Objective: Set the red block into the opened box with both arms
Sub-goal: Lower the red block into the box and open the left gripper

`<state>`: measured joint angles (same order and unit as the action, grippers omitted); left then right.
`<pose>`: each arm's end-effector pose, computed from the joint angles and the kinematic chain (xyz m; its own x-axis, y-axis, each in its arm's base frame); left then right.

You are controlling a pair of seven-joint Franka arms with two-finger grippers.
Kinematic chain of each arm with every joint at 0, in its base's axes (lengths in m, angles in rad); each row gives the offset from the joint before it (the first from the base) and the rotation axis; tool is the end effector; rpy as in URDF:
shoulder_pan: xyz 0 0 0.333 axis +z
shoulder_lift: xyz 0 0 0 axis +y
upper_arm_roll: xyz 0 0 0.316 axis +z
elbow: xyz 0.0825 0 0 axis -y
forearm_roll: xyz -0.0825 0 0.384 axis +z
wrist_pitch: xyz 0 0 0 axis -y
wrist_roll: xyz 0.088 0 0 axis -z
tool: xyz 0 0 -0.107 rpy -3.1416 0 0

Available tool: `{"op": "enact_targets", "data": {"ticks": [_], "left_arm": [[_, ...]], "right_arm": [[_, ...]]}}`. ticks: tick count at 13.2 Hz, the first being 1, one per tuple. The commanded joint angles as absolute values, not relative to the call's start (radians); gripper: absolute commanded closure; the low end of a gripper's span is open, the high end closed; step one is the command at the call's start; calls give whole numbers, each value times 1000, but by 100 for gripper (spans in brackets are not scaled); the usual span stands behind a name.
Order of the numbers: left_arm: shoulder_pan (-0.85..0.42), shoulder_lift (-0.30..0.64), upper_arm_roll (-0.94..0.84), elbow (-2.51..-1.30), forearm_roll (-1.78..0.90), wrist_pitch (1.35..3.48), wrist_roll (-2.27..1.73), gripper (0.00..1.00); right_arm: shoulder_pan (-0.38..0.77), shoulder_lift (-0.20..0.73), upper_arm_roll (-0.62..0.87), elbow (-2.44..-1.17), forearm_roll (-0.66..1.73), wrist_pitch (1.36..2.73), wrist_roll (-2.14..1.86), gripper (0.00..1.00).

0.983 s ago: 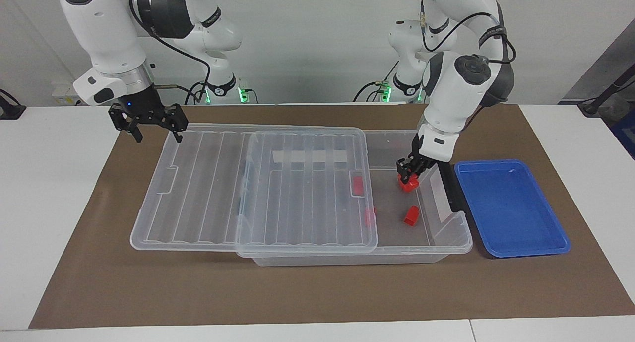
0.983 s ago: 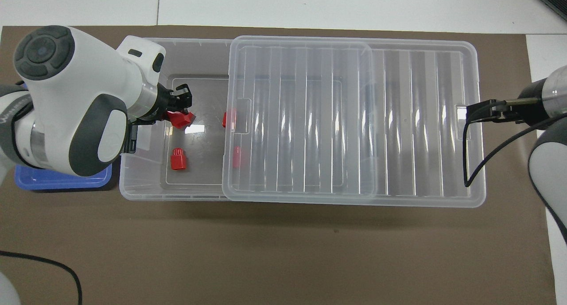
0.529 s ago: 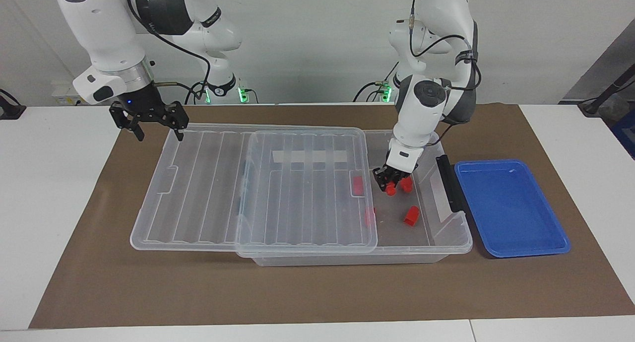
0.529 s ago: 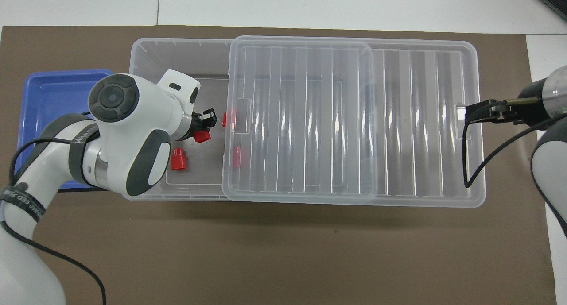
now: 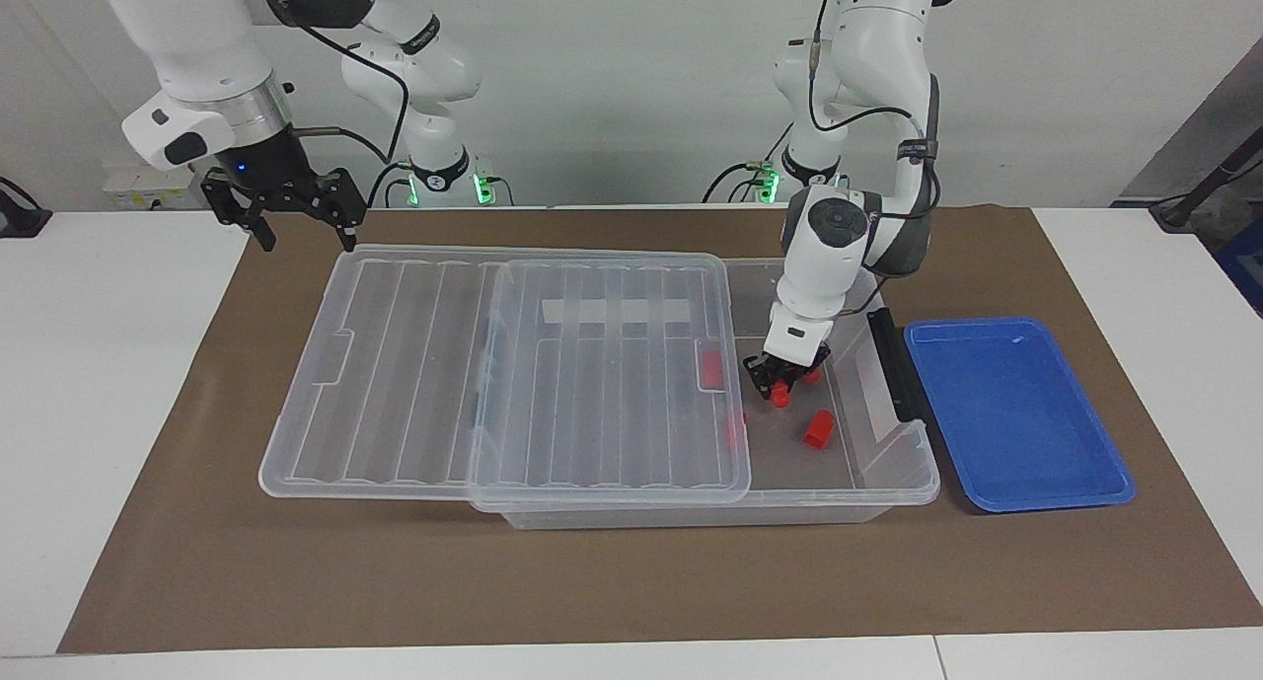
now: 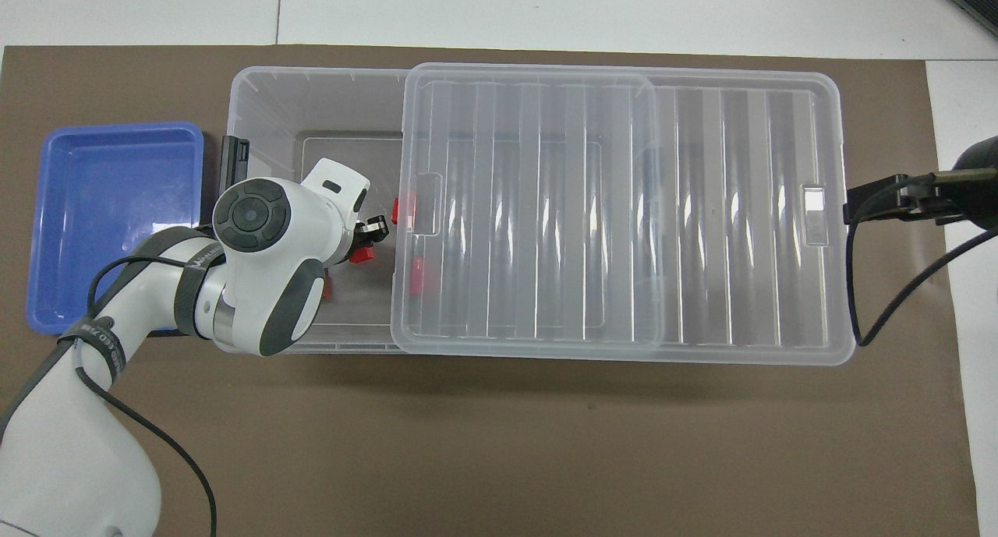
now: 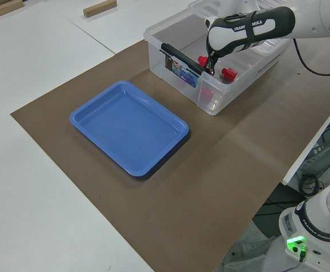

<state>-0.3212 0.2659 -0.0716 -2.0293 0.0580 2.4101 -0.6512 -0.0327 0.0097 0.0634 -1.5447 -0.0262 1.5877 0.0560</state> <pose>0.5592 -0.2298 0.3277 0.9695 0.2206 0.1065 0.2164 -0.9750 0.0502 0.5595 0.0142 0.6330 0.9991 -0.0249 0.0347 -0.0257 -0.9994 0.0237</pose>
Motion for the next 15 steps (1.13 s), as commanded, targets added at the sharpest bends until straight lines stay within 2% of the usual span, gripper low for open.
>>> {"op": "enact_targets", "data": {"ticks": [1,8,10,11,13,14,15], "left_arm": [[-316,264,-67,-2054,94,2441,-634,100],[-314,264,-66,-2102,94,2493,-634,100],[-314,264,-66,-2102,94,2493,-634,78],[-314,264,-66,-2102,94,2493,-634,59],[-314,262,-64,-2100,94,2482,-637,52],[-314,262,-64,-2099,94,2477,-637,45],[-314,261,-63,-2092,94,2461,-637,45]], "right_arm": [[-41,22,74,-1532,-22,1568,58,1],[-48,23,72,-1548,-15,1601,63,1],[-51,25,72,-1551,-15,1605,61,1],[-51,25,72,-1551,-15,1603,63,1],[-51,25,72,-1551,-15,1603,61,1],[-51,25,72,-1551,-15,1605,61,1],[-52,28,72,-1551,-17,1605,61,1]]}}
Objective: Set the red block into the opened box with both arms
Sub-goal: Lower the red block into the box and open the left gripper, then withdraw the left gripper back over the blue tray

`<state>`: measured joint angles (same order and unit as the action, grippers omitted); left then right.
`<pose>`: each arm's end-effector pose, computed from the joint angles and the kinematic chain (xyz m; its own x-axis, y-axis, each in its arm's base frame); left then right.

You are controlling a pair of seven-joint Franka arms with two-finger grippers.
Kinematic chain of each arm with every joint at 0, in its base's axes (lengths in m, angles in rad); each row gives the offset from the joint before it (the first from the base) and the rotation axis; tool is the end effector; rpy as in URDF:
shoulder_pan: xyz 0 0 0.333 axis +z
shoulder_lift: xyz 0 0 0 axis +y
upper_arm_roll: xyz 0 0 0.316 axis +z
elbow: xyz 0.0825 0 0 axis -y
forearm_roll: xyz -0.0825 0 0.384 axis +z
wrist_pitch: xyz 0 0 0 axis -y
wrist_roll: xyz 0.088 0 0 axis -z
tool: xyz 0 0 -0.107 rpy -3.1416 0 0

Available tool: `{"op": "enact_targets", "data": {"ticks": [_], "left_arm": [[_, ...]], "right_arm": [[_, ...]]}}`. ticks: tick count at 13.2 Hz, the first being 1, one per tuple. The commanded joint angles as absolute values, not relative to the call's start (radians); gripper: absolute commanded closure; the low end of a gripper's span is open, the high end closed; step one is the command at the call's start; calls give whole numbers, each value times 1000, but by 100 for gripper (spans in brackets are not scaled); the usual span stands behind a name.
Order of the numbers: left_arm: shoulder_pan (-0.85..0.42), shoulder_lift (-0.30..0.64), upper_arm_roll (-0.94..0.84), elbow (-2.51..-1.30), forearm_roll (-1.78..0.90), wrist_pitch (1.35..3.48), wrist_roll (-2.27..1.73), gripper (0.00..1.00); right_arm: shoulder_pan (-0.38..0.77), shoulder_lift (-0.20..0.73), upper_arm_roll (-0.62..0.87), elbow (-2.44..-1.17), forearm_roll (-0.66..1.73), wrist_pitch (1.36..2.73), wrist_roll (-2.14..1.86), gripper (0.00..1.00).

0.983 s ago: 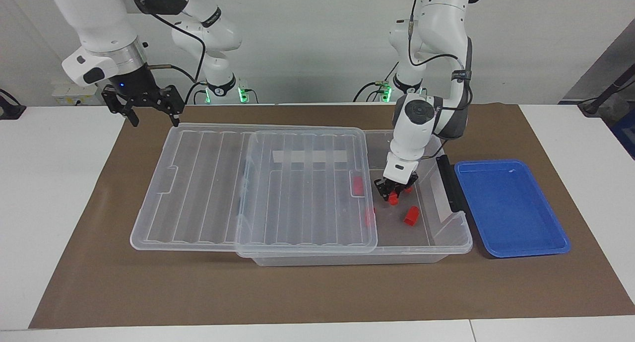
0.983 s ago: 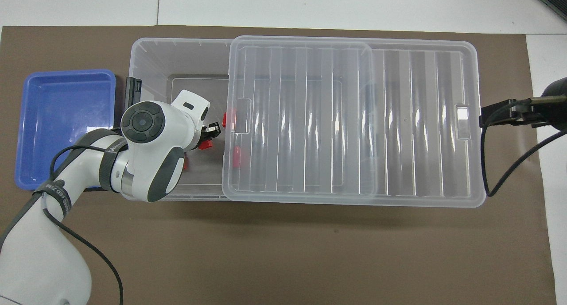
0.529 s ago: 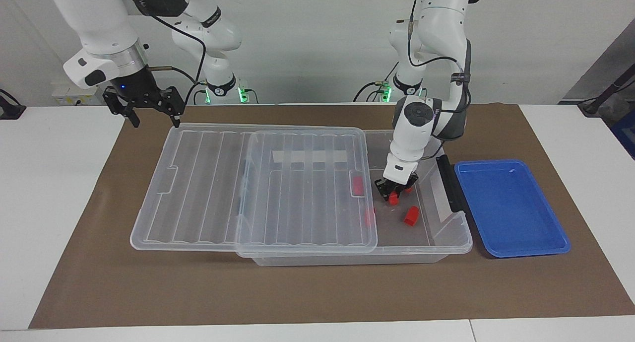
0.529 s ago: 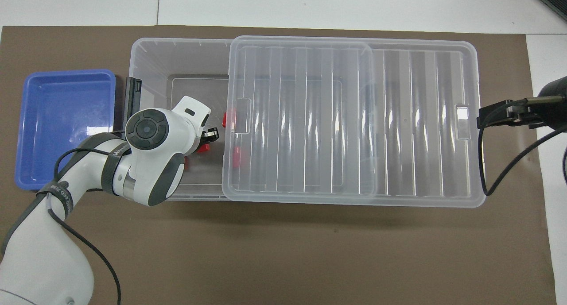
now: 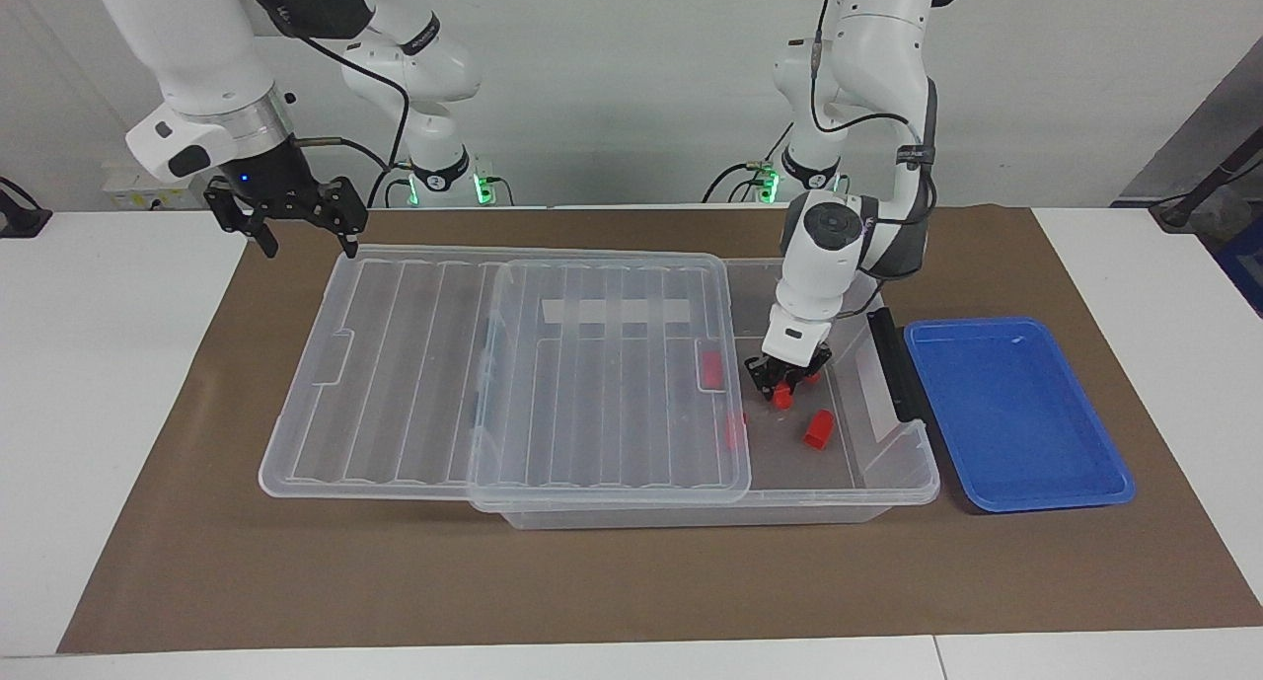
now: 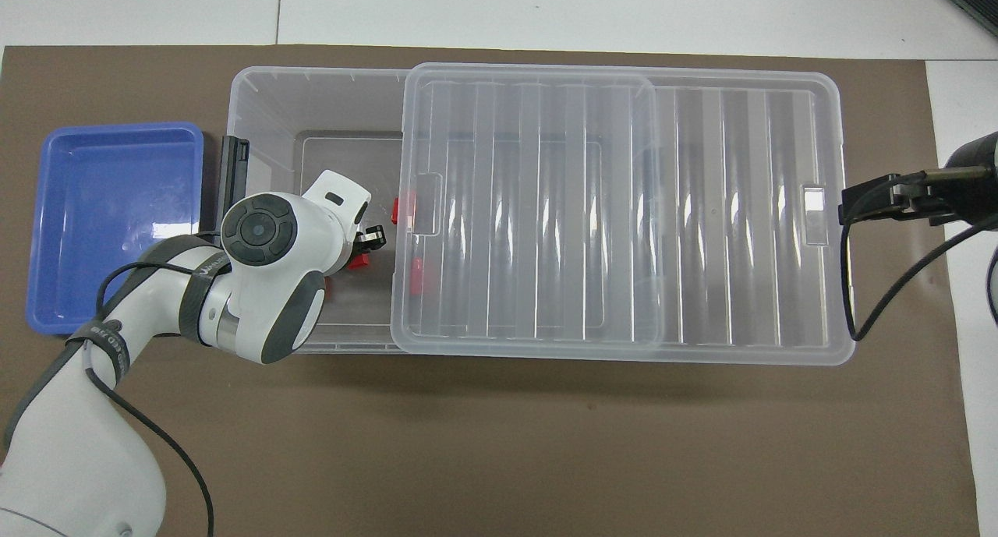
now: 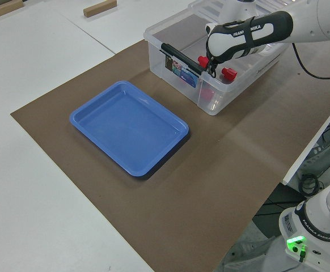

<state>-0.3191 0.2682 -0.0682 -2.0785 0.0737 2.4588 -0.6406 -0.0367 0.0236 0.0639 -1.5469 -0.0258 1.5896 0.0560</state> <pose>0.5509 -0.2237 0.3097 0.9732 0.2017 0.1104 0.1985 -0.9793 0.0392 0.5638 0.0122 0.6243 0.9994 -0.0283 0.0205 -0.0288 -0.9993 0.0232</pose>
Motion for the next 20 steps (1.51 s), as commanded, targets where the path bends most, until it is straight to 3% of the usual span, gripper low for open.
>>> {"op": "enact_targets", "data": {"ticks": [1,12,14,15,16,17,20], "left_arm": [[-316,252,-63,-2085,94,2424,-634,45],[-311,123,-51,-1712,68,1755,-617,45],[-249,100,-51,-1654,55,1657,-502,45],[-204,74,-51,-1648,42,1637,-414,27],[-157,48,-51,-1647,40,1634,-331,0],[-114,23,-51,-1651,38,1623,-251,0],[-22,-3,-51,-1658,38,1598,-56,0]], "right_arm": [[-55,31,72,-1551,-17,1609,60,1],[-90,107,68,-1582,-32,1781,48,1],[-129,132,66,-1583,-32,1818,12,1],[-156,147,67,-1583,-32,1838,-3,15],[-176,159,67,-1583,-32,1847,-9,49],[-181,167,67,-1583,-32,1847,-9,99],[-204,169,67,-1643,-31,1940,-15,100]]}}
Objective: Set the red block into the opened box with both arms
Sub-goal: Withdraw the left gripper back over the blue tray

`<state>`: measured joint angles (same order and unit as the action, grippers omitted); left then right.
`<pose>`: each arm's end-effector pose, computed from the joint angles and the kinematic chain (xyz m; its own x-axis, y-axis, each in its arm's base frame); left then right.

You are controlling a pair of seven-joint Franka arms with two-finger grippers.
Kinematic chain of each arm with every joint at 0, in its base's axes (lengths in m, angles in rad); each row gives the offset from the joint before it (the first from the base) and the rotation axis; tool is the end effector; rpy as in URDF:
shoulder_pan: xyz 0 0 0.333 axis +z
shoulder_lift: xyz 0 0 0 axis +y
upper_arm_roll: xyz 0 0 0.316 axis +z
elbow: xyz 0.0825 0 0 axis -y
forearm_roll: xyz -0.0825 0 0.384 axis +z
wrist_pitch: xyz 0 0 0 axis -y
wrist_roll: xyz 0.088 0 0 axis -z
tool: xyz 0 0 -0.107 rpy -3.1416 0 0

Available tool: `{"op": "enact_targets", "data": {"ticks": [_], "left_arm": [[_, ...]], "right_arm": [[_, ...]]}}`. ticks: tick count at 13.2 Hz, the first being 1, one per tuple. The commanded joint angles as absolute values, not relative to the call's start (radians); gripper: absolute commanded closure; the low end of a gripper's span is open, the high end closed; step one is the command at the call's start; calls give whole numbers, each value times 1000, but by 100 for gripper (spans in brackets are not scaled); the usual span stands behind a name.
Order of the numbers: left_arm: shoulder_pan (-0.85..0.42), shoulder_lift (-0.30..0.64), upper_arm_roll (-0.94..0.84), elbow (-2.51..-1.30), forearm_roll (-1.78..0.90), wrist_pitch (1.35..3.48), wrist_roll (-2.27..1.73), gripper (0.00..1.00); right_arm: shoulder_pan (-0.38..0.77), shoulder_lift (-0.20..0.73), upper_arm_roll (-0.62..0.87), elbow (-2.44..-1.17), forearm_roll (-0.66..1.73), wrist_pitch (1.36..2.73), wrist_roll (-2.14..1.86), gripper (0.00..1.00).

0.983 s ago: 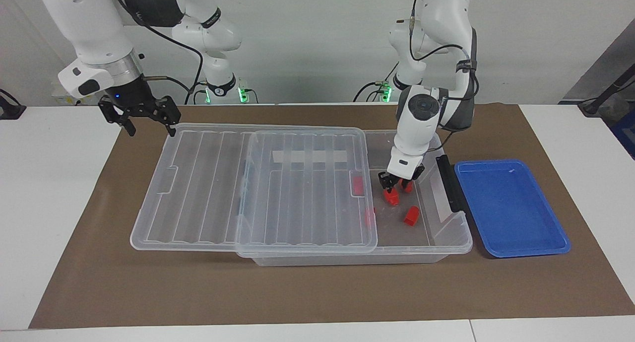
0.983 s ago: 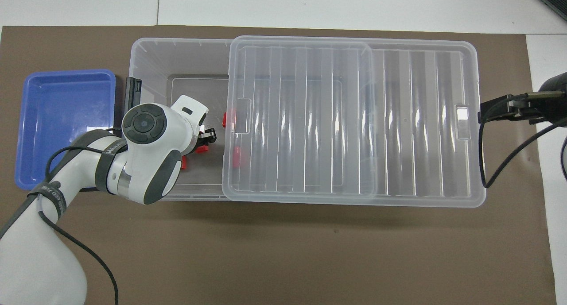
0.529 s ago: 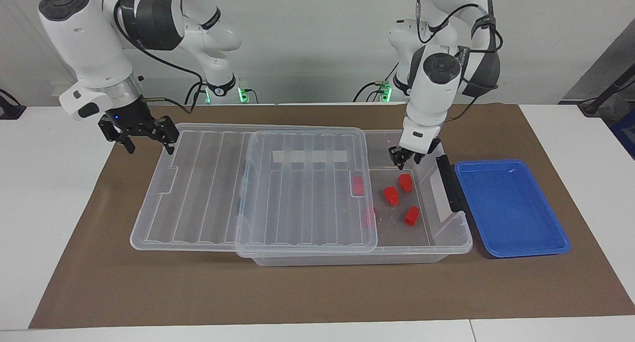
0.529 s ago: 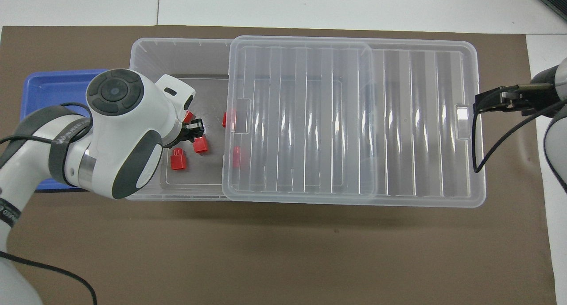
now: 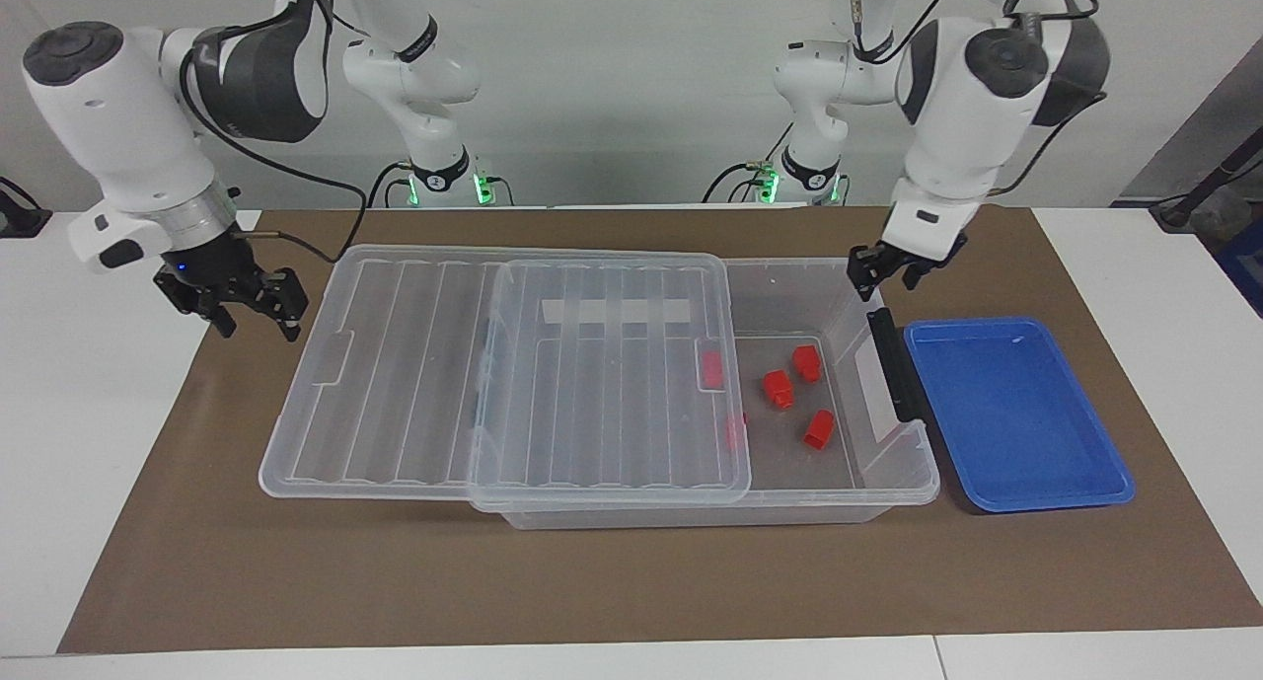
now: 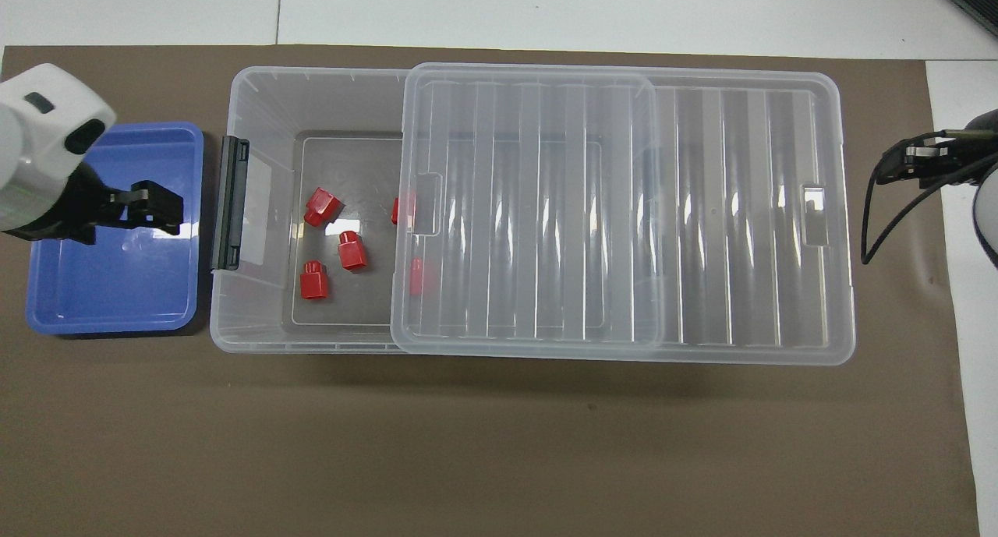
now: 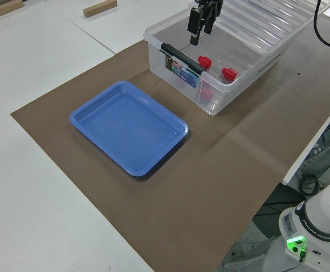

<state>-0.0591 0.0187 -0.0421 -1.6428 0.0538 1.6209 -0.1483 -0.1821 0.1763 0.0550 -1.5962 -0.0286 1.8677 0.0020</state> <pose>0.5596 -0.0511 0.5844 0.9985 0.0442 -0.0324 0.0423 -0.9974 -0.0582 0.6215 -0.0841 0.5355 0.9880 -0.1216 0.0953 -0.1239 -0.9921 0.0182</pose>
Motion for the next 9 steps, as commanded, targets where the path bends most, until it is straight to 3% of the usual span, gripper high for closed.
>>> {"op": "enact_targets", "data": {"ticks": [1,9], "left_arm": [[-17,-6,-49,-1661,38,1595,-48,0],[17,-41,-46,-1695,26,1574,-28,0]], "right_arm": [[-203,169,67,-1655,-31,1953,-18,100],[-203,216,67,-1707,-31,2054,-20,100]]}}
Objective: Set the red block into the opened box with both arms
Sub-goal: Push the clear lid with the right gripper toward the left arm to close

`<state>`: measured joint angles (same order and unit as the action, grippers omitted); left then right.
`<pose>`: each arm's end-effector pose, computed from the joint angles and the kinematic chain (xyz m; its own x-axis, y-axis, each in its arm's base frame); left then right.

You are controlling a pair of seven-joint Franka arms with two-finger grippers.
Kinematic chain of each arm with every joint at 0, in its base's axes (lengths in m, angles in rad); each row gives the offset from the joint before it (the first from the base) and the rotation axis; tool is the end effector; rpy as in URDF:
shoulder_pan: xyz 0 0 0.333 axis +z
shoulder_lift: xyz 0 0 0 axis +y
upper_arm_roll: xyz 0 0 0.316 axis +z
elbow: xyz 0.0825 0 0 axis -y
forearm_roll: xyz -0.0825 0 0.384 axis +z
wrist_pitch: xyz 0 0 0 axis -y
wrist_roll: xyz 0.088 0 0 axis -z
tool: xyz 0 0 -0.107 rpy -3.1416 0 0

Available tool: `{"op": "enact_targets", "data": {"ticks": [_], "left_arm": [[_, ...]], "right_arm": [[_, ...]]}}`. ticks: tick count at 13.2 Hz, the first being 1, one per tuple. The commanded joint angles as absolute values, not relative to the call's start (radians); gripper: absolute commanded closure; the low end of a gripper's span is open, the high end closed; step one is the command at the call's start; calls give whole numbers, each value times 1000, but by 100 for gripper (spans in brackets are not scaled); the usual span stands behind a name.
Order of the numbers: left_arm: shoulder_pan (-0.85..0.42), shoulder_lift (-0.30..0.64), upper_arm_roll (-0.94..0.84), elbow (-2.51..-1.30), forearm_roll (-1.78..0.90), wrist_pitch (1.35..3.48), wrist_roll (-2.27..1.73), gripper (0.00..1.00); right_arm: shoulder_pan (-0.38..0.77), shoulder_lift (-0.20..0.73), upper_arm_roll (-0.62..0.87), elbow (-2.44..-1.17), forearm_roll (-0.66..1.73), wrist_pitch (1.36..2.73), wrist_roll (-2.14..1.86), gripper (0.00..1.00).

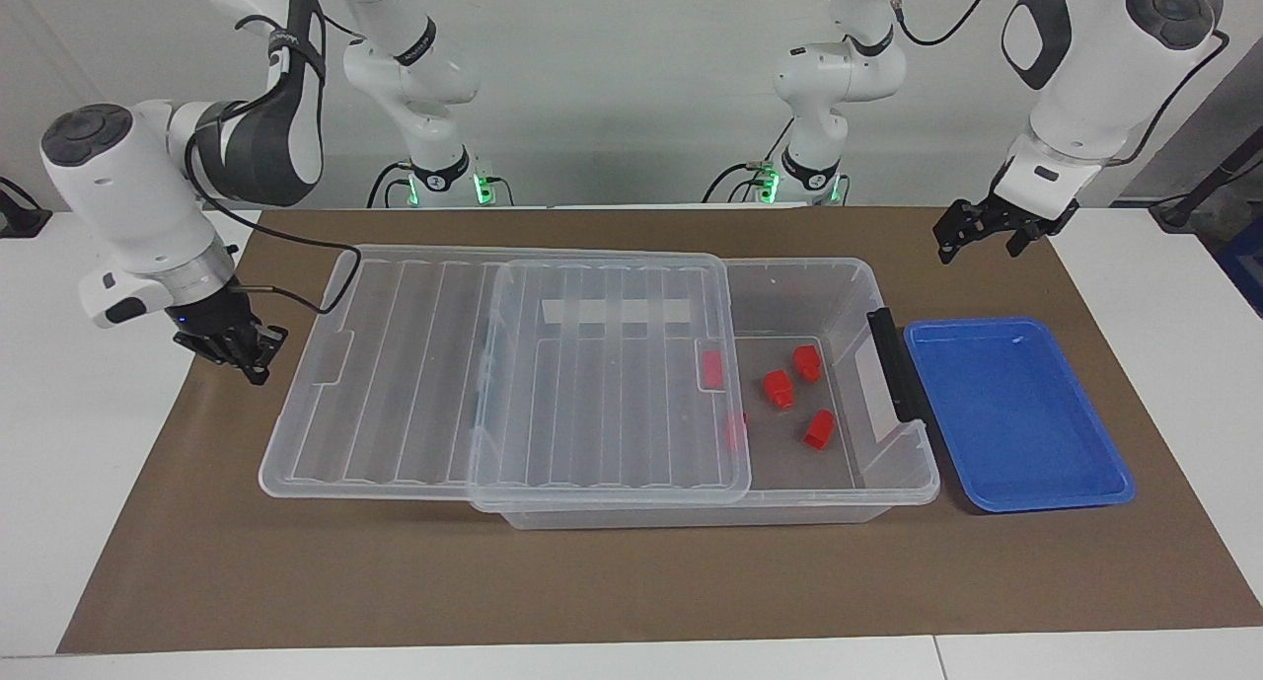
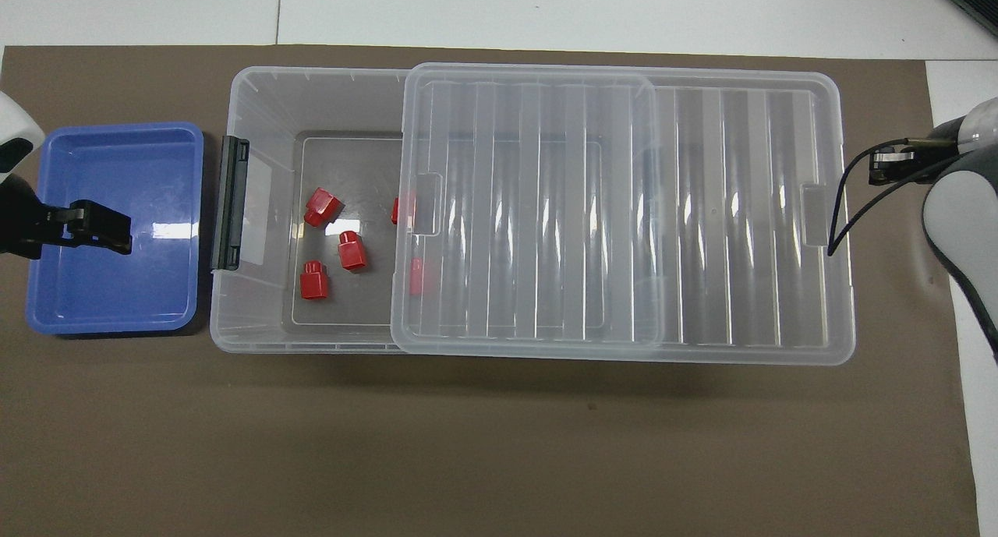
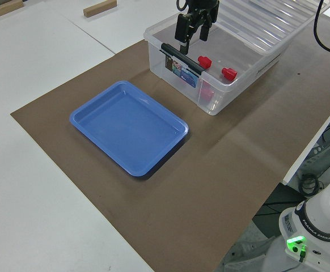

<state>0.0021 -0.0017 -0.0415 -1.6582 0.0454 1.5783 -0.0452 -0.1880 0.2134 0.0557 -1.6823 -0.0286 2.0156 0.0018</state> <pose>0.5508 -0.0169 0.5850 0.9971 0.0055 -0.0760 0.0018 -0.9988 -0.0488 0.6318 -0.0884 0.4845 0.9851 -0.1232 0.1199 -0.1259 -0.9919 0.0151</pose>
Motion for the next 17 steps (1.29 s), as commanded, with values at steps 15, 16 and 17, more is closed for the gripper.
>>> {"op": "enact_targets", "data": {"ticks": [15,16,17], "left_arm": [[37,-43,-45,-1634,25,1557,-26,0],[47,-48,-44,-1634,9,1548,-26,0],[49,-54,-46,-1635,8,1551,-26,0]], "right_arm": [[-103,232,71,-1723,-20,2077,-8,100],[-91,230,71,-1726,-20,2077,-9,100],[-75,229,71,-1729,-18,2077,-9,100]]}}
